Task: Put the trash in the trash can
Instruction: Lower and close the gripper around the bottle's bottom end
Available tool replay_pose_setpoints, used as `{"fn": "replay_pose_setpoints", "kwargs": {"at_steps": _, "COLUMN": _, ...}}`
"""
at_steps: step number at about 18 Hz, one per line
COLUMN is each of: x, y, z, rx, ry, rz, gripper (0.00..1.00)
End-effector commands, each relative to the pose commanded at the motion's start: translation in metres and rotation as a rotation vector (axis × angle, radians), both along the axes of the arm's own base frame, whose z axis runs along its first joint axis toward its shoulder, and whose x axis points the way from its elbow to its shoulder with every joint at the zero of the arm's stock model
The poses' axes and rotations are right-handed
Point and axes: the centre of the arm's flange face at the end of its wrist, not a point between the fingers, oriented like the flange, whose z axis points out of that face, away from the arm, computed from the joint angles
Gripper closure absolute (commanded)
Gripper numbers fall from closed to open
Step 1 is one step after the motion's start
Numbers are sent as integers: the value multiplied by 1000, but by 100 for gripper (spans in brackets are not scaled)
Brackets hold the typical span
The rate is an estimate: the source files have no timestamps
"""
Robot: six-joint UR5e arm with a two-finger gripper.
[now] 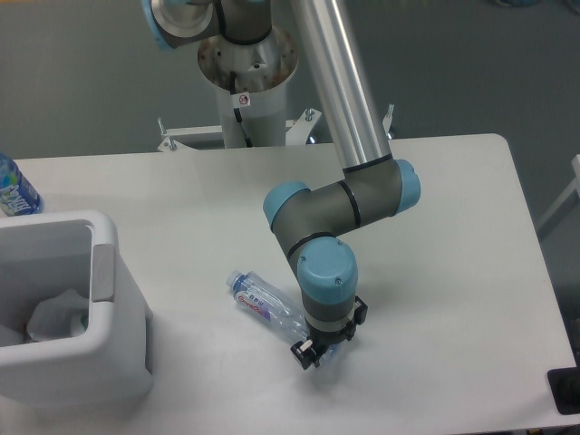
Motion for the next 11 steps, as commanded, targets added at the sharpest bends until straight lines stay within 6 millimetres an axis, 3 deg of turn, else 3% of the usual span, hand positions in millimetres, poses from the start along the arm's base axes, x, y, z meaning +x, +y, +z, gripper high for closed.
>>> {"fn": "replay_pose_setpoints", "kwargs": {"at_steps": 11, "x": 6, "y": 5, "z": 4, "rx": -21, "ry": 31, "rz": -13, "gripper": 47}}
